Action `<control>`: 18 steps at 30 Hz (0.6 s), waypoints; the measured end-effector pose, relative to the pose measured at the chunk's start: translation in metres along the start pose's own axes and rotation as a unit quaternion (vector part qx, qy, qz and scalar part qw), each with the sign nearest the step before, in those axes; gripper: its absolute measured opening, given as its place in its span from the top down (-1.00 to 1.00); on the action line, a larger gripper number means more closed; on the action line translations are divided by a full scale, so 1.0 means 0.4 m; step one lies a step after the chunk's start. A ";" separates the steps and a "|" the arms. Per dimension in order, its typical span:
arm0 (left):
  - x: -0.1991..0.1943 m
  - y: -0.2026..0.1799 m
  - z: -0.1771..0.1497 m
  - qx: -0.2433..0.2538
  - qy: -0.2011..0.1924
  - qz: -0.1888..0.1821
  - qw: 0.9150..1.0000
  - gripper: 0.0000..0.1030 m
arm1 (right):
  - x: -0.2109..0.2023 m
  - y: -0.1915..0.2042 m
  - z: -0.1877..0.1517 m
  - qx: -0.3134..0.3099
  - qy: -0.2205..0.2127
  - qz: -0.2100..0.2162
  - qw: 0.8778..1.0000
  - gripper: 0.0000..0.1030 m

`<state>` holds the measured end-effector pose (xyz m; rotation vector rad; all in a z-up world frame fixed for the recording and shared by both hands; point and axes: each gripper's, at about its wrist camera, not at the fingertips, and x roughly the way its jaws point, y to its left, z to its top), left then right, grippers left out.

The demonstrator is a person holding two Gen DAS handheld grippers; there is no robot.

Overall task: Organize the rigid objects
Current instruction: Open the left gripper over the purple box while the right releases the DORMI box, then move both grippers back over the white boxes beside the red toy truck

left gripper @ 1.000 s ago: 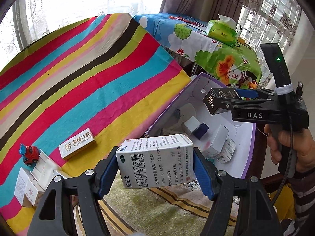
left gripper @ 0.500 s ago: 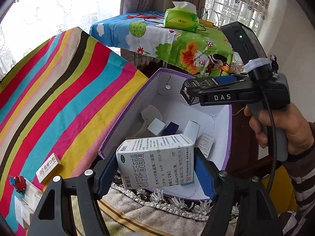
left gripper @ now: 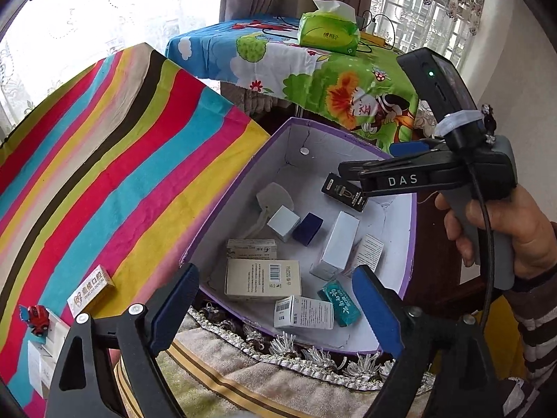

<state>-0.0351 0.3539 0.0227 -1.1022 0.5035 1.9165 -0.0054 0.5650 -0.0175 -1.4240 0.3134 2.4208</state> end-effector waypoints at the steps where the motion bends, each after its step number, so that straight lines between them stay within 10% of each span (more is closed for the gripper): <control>1: -0.003 0.010 -0.001 -0.005 -0.002 0.004 1.000 -0.76 | -0.001 0.005 0.001 -0.001 0.000 0.002 1.000 -0.88; 18: -0.112 0.253 -0.086 -0.114 -0.041 0.061 0.991 -0.76 | -0.038 0.253 0.007 -0.096 -0.006 0.060 0.994 -0.88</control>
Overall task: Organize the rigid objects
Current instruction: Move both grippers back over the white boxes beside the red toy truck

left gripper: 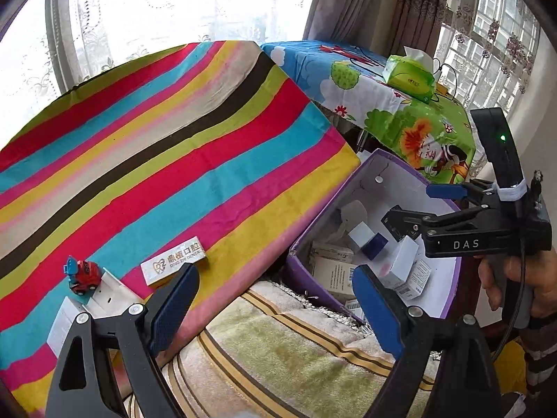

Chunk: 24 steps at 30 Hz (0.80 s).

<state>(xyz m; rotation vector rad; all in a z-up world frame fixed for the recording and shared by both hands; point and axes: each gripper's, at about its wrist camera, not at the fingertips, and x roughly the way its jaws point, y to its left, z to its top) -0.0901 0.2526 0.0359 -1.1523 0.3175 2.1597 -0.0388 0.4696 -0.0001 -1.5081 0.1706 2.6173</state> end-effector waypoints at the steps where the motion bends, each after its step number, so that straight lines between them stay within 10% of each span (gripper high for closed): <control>1: -0.005 0.023 -0.004 -0.011 -0.001 0.005 1.000 -0.76 | 0.001 0.021 0.002 -0.008 0.001 0.005 1.000 -0.88; 16: -0.074 0.388 -0.092 -0.183 -0.002 0.076 0.980 -0.76 | 0.019 0.346 0.018 -0.131 0.016 0.080 0.988 -0.88; 24: -0.089 0.468 -0.145 -0.165 0.000 0.094 0.982 -0.76 | 0.042 0.519 0.013 -0.204 0.028 0.104 0.973 -0.88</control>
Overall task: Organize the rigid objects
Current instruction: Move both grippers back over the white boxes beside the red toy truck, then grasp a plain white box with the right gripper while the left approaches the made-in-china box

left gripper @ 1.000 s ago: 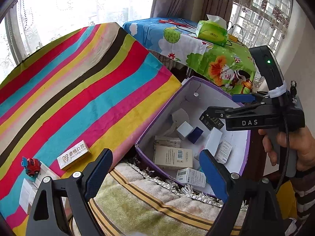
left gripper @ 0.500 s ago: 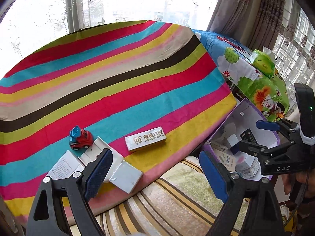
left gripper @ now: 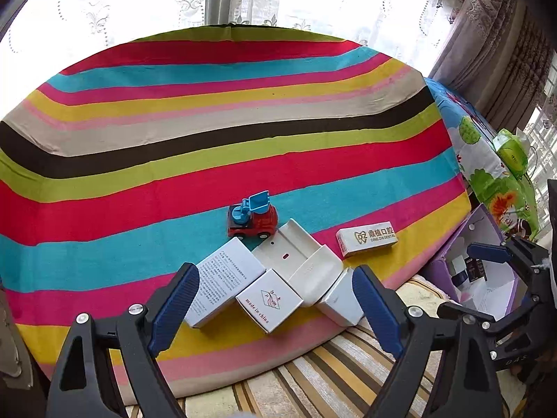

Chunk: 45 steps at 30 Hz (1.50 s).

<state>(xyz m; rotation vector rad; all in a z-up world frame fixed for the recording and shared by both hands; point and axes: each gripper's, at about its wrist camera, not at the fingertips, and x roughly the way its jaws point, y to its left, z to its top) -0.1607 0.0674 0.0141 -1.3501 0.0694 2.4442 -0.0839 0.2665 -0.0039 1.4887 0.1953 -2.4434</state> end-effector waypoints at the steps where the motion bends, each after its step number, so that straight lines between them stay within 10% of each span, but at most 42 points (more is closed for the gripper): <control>1: 0.000 0.006 -0.005 0.006 0.000 0.000 1.000 -0.76 | 0.007 0.016 0.007 -0.009 0.002 0.001 1.000 -0.88; 23: 0.081 0.023 -0.055 0.054 0.009 -0.090 0.994 -0.53 | 0.193 0.163 0.080 -0.085 0.057 0.012 0.995 -0.88; 38: 0.113 -0.023 -0.086 0.083 0.055 -0.105 0.990 0.03 | 0.219 0.131 0.067 -0.060 0.066 0.015 0.996 0.04; 45: 0.121 -0.040 -0.093 0.096 0.063 -0.080 0.990 0.12 | 0.198 0.121 0.058 -0.050 0.055 0.013 0.997 0.04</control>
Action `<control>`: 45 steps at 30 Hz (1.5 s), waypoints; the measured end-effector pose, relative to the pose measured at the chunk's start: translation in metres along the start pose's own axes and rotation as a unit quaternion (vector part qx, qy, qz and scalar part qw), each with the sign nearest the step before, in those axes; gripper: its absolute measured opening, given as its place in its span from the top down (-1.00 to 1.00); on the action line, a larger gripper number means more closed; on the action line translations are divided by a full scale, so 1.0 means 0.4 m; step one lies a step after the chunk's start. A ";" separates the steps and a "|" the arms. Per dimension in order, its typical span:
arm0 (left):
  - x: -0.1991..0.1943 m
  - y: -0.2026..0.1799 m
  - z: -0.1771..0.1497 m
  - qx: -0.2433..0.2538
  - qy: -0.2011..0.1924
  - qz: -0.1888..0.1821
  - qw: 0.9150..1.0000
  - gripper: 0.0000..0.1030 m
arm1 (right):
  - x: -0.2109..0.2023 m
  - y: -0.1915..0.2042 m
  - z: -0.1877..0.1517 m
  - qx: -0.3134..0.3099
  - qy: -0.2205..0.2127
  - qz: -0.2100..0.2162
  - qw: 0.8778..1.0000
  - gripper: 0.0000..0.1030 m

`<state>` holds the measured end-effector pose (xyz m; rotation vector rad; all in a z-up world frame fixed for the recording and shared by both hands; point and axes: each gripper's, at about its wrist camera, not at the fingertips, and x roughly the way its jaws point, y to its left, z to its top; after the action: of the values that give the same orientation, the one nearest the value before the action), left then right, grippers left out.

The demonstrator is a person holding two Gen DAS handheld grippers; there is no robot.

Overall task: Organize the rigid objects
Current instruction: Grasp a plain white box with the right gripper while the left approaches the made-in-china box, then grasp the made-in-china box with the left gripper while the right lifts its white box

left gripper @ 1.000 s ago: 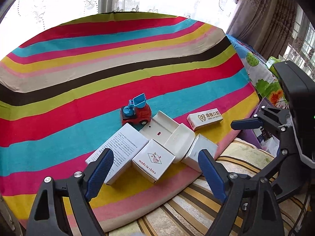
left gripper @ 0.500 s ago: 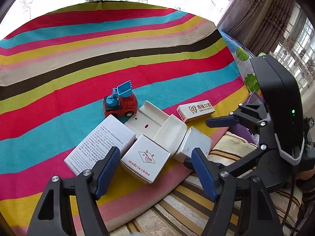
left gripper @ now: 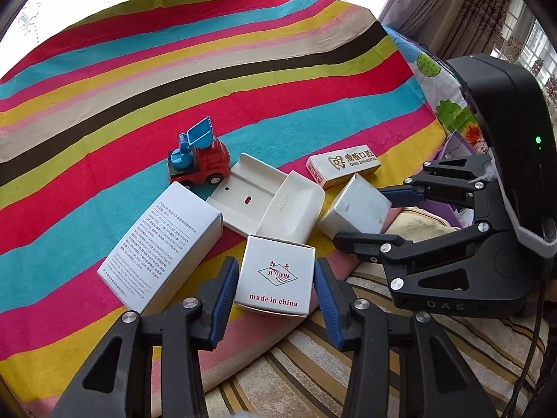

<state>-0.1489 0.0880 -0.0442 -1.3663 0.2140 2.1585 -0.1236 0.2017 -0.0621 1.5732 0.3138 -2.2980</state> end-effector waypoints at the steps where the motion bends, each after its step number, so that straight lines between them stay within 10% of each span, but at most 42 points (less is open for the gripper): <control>1: 0.000 -0.004 0.000 0.003 0.001 0.003 1.000 0.13 | -0.003 -0.002 -0.002 0.002 -0.002 -0.001 1.000 0.04; 13: -0.046 -0.050 -0.005 0.024 -0.012 0.039 0.999 0.14 | -0.056 -0.015 -0.021 0.012 -0.031 -0.010 0.999 0.04; 45: -0.058 -0.338 0.092 0.078 -0.025 -0.019 0.996 0.14 | -0.242 -0.305 -0.209 0.144 -0.095 -0.035 0.984 0.04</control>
<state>-0.0969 0.2062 0.0150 -1.2189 0.3268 2.0940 -0.0681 0.3591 -0.0032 1.4703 -0.0133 -2.6200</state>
